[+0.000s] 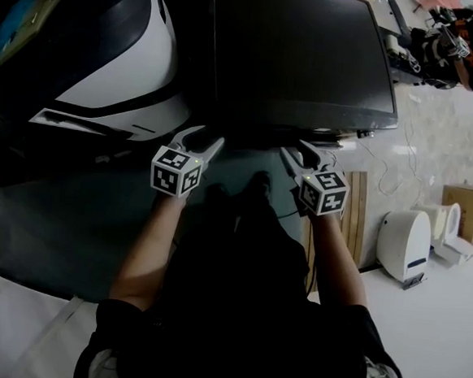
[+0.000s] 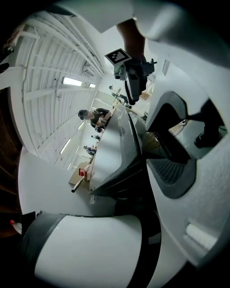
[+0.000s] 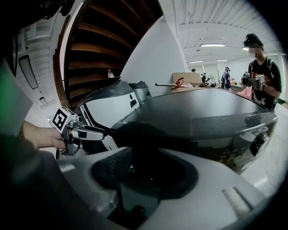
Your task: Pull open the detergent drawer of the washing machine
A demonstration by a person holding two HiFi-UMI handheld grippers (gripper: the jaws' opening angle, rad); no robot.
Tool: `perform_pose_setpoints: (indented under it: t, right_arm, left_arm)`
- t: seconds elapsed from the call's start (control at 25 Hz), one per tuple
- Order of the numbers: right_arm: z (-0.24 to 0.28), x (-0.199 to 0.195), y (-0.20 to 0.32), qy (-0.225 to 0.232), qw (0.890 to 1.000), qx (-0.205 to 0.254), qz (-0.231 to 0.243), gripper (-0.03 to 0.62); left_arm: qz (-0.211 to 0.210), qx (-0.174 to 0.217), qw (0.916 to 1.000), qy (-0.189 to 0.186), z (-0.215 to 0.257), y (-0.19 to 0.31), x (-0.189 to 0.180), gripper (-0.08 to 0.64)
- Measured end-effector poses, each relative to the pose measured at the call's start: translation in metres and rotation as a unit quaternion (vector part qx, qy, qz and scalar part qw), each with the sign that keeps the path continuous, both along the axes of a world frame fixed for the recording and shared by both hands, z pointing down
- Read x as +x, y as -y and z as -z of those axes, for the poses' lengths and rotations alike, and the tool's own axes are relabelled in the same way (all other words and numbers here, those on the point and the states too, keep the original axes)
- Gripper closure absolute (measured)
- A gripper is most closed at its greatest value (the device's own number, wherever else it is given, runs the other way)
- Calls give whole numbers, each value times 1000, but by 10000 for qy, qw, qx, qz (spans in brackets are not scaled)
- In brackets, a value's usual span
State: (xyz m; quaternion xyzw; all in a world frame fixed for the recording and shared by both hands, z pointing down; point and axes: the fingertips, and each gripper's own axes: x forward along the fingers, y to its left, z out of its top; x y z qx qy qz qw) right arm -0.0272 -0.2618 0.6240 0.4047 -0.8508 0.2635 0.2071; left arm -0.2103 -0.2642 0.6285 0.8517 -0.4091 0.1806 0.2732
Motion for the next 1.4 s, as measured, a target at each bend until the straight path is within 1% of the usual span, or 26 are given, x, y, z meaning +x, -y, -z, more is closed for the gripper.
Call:
perform_pose_setpoints:
  t: [0.16,0.36,0.76,0.96,1.12,1.4]
  right_arm:
    - [-7,-3,10,-29,10000,-56,48,393]
    - [-16,-6,18,-69,9999,-155,14,387]
    - [-23,-12,31,-170,9992,-363,86,387]
    - [-24,-13,32,-225,9990,-353,125,387]
    - [-25,-13,29,-351,9987,-322,188,387]
    - [-24,-14,29,-248,9986,-374,269,387]
  left_arm:
    - [-43,-37,10000,48,-5,5,2,377]
    - [-117,-150,9998,112,-11,8,7,374]
    - [16,-238,9997,65,-13,14,9,370]
    - [106,-221,9997,66,-14,15,7,370]
    - [129,-202,9997,81,-14,14,8,370]
    - [134,-216,9996,114,-15,13,9,370]
